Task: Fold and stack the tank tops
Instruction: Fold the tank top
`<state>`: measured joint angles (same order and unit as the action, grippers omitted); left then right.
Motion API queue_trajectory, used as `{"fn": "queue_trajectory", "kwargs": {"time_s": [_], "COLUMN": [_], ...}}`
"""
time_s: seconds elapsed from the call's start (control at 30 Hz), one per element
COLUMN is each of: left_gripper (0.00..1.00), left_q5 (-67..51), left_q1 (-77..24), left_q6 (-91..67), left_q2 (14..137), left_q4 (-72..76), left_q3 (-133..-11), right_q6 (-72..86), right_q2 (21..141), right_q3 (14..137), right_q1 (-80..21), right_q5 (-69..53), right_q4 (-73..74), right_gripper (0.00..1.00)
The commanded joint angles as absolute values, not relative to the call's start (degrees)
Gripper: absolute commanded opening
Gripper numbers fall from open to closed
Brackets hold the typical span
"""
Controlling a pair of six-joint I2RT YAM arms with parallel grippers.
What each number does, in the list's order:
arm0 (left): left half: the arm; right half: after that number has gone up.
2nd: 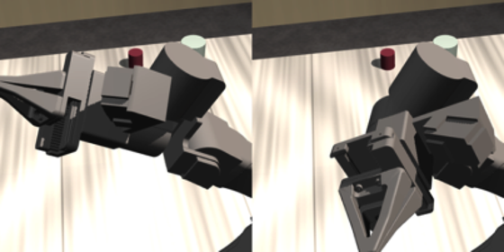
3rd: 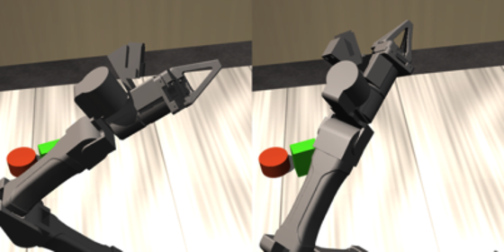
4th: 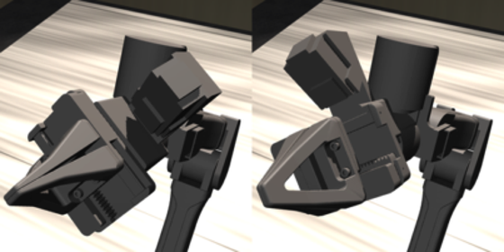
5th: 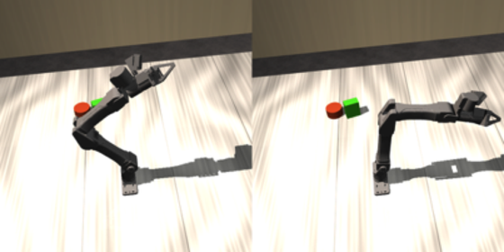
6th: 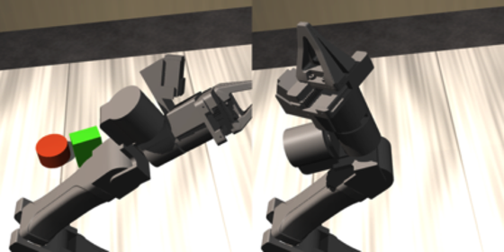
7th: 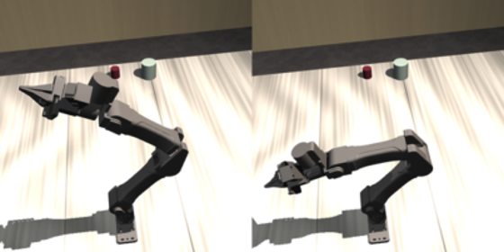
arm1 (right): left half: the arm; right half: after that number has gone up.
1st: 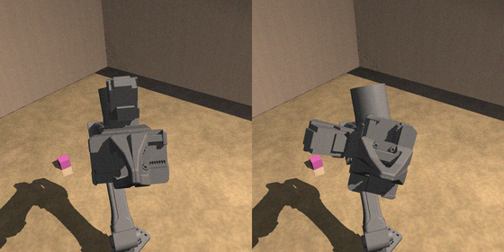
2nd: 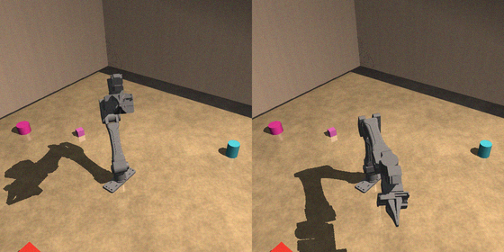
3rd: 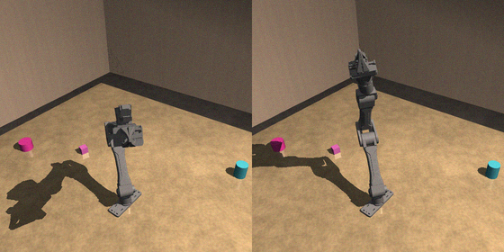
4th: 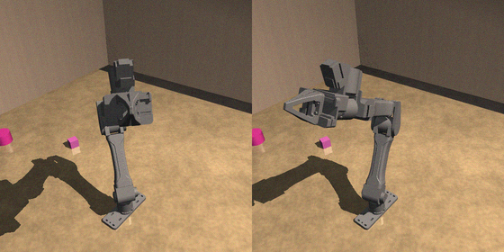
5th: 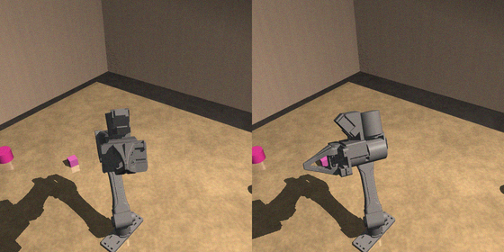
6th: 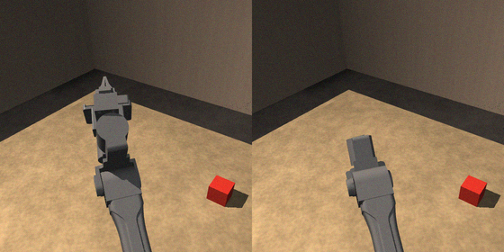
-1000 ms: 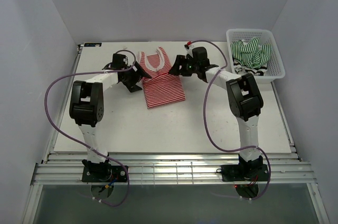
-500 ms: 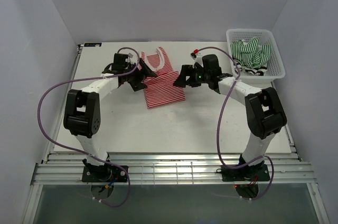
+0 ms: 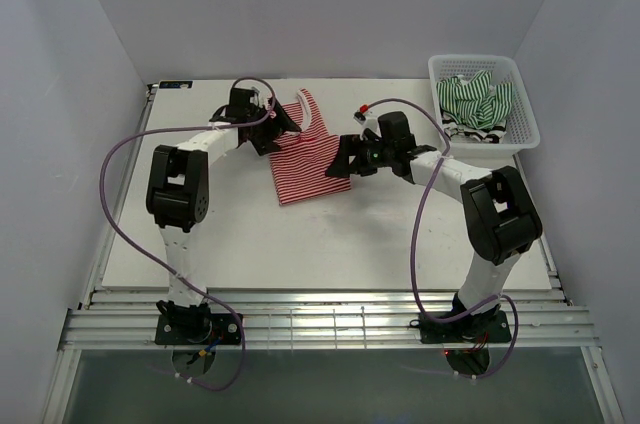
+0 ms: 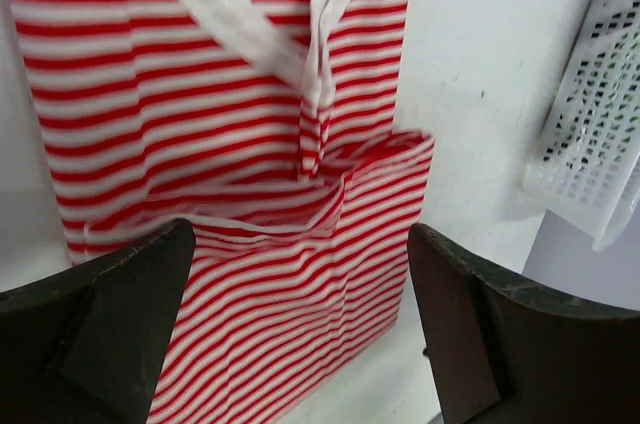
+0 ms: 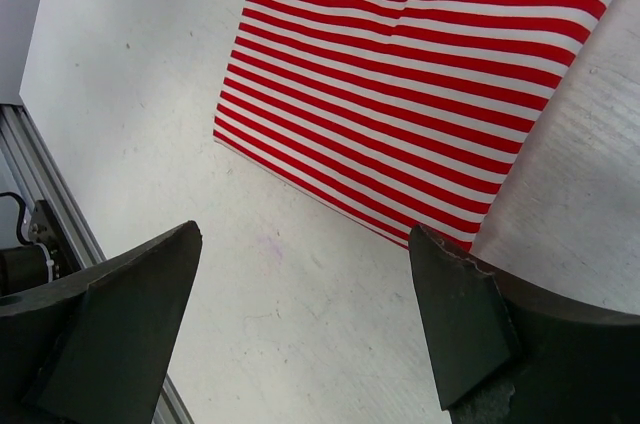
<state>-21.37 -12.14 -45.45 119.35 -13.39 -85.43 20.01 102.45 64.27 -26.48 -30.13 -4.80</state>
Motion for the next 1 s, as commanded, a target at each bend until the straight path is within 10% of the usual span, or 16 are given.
{"fn": "queue_trajectory", "kwargs": {"time_s": [0.0, 0.33, 0.97], "left_gripper": [0.98, 0.98, 0.98], "left_q5": [-18.1, -15.9, -14.0], "left_q1": [-11.7, -10.9, -17.8], "left_q6": [-43.0, -42.1, -45.7], "left_q2": [122.3, 118.8, 88.7], "left_q4": [-15.7, -24.0, -23.5], "left_q3": [-92.7, -97.4, -55.4], "right_q6": [18.3, 17.6, 21.7], "right_q2": [100.1, 95.3, 96.4], "right_q3": [64.3, 63.3, 57.7], "right_q1": [-26.5, -26.5, -25.2], "right_q5": [-30.8, -21.6, -22.6], "right_q4": [-4.4, 1.7, 1.5], "right_gripper": [0.9, 0.9, 0.9]}}
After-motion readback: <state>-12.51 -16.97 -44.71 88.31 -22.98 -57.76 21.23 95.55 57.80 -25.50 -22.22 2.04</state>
